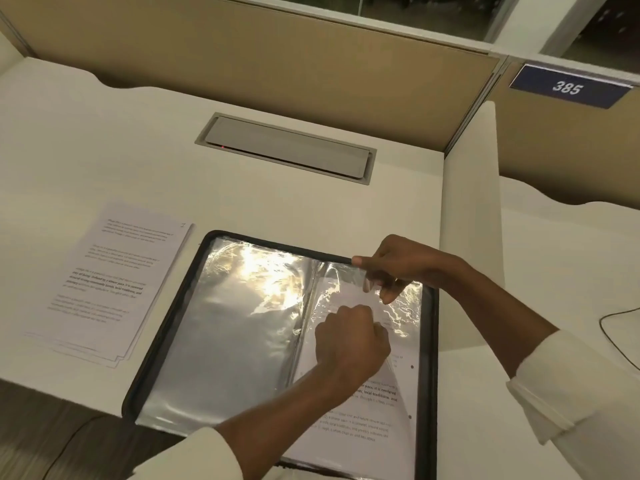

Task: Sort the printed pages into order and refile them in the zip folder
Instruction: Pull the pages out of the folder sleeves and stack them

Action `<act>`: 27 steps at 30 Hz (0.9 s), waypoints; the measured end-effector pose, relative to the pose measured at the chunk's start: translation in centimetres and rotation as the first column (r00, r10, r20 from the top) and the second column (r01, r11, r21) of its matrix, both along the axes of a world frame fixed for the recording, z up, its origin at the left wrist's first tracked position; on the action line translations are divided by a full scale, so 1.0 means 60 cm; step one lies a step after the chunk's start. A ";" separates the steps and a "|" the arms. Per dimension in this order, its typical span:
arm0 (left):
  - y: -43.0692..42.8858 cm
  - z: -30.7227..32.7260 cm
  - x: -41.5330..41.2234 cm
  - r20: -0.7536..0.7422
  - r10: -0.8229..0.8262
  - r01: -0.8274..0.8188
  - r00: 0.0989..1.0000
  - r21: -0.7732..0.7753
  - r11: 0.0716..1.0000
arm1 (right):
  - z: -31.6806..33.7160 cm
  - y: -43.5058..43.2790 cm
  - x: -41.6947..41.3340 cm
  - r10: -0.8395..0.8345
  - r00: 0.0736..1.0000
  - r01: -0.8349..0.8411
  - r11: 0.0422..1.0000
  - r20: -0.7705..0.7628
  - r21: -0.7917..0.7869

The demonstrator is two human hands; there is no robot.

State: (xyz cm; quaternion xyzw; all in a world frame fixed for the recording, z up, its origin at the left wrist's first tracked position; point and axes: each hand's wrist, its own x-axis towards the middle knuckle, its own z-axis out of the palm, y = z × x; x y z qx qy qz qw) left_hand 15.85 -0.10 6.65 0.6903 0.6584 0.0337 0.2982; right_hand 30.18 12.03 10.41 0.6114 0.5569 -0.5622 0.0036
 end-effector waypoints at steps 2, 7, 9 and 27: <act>-0.003 -0.001 0.003 0.002 0.003 -0.003 1.000 0.017 1.000 | -0.003 0.008 0.000 -0.014 0.999 0.015 1.000 0.044 -0.028; -0.006 0.002 0.013 0.011 -0.034 0.032 0.999 0.117 0.993 | -0.011 0.029 -0.004 0.093 0.972 -0.078 0.994 0.216 -0.077; -0.005 0.003 0.017 -0.010 -0.044 0.045 0.999 0.151 0.987 | -0.012 0.037 -0.007 0.126 0.961 -0.103 0.989 0.248 -0.103; -0.021 -0.045 0.043 -0.101 -0.176 0.202 0.979 0.393 0.897 | -0.030 0.074 -0.045 0.354 0.865 -0.190 0.887 0.354 -0.422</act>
